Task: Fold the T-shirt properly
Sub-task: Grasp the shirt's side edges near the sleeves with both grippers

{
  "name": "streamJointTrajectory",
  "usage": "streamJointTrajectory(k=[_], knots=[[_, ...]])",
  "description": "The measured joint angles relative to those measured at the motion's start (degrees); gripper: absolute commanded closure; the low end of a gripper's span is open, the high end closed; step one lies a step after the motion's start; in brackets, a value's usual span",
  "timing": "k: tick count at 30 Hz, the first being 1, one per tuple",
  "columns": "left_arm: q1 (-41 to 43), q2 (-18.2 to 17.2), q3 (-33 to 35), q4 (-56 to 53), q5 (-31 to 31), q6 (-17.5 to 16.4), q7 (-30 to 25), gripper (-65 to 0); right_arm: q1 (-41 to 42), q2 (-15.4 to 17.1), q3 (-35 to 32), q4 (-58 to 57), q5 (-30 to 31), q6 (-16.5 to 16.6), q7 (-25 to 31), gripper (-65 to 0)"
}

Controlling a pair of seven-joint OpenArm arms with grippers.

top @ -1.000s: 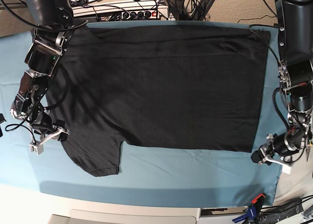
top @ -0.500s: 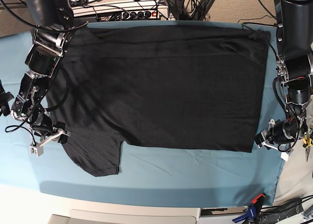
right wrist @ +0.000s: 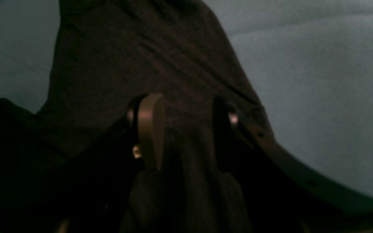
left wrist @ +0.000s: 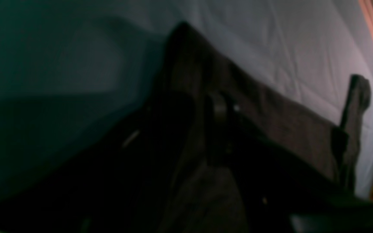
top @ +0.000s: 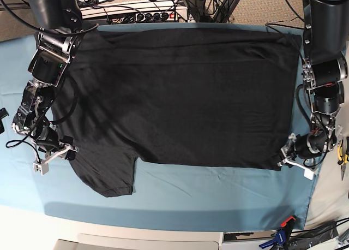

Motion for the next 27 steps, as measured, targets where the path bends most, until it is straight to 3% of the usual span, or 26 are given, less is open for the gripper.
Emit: streamJointTrajectory(k=[13, 15, 18, 27], knots=[[-1.31, 0.11, 0.00, -0.24, 0.52, -0.48, -0.94, -20.4, 0.00, 0.00, 0.00, 0.00, -0.02, 0.00, -0.02, -24.9], [-1.95, 0.13, 0.00, -0.24, 0.70, -0.50, -1.77, -14.8, 0.00, 0.00, 0.00, 0.00, -0.02, 0.00, 0.00, -24.9], [-2.38, 0.13, 0.00, -0.22, 1.66, -1.62, -2.71, 0.0, 0.00, 0.00, 0.00, 0.00, -0.02, 0.00, -0.02, -24.9], [-2.12, 0.13, 0.00, -0.22, 1.79, -1.57, -2.82, 0.0, 0.00, 0.00, 0.00, 0.00, -0.02, 0.00, 0.00, -24.9]])
